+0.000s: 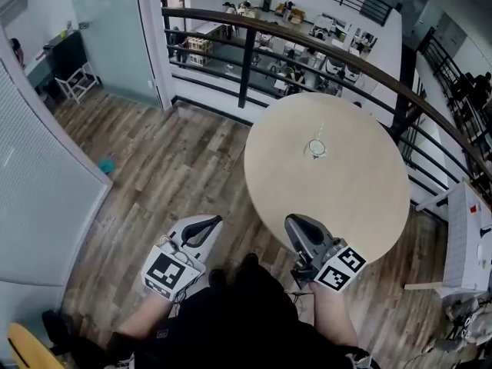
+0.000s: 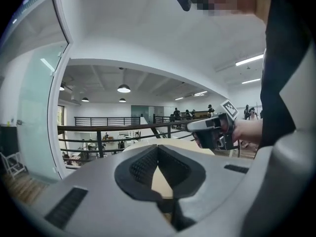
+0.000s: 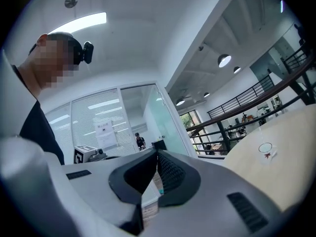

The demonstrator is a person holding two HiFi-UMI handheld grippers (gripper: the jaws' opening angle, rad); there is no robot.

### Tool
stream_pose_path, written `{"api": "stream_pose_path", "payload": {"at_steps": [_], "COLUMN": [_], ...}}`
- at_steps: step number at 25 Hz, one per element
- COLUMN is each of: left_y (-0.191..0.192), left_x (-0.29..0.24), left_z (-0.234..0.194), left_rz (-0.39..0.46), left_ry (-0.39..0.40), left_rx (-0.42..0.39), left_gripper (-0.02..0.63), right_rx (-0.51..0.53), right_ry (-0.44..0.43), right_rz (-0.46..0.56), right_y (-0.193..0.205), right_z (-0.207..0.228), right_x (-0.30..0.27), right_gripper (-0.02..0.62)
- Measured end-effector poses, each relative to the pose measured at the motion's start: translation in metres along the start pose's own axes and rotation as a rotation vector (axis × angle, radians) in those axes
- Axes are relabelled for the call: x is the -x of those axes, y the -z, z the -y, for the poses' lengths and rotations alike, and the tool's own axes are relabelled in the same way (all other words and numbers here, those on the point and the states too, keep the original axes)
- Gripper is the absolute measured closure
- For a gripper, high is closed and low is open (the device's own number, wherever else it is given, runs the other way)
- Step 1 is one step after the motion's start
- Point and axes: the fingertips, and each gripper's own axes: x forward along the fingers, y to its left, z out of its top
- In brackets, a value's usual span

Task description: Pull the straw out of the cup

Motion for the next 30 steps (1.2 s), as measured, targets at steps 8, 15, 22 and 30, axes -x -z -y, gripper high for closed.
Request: {"api": "stream_pose_path", "payload": {"at_steps": [8, 15, 22, 30], "left_y": [-0.011, -0.035, -0.044, -0.034], "left_x": [-0.082, -0.176, -0.253, -0.327], "left_z": [-0.016, -0.025, -0.013, -0.008], "left_rz": [-0.014, -0.033, -0.050, -0.081], "left_ry": [0.117, 0.212, 0.284, 0.443], "left_rx": [-0.023, -0.007, -0.006, -0.001], "left_gripper": [0.598, 0.598, 0.598, 0.597], "right_rx": [-0.027, -0.030, -0.065, -0.146], "right_ry": [0.091, 0.122, 0.190, 0.323], "right_rz": [0.039, 0.085, 0.101, 0.114], "right_y": [-0.020, -0.053, -0.061, -0.054], "right_z": [0.071, 0.142, 0.204, 0.263], "right_x": [-0.005, -0.003, 0.022, 0.028], "right_gripper": [0.572, 0.572, 0.572, 0.572]}}
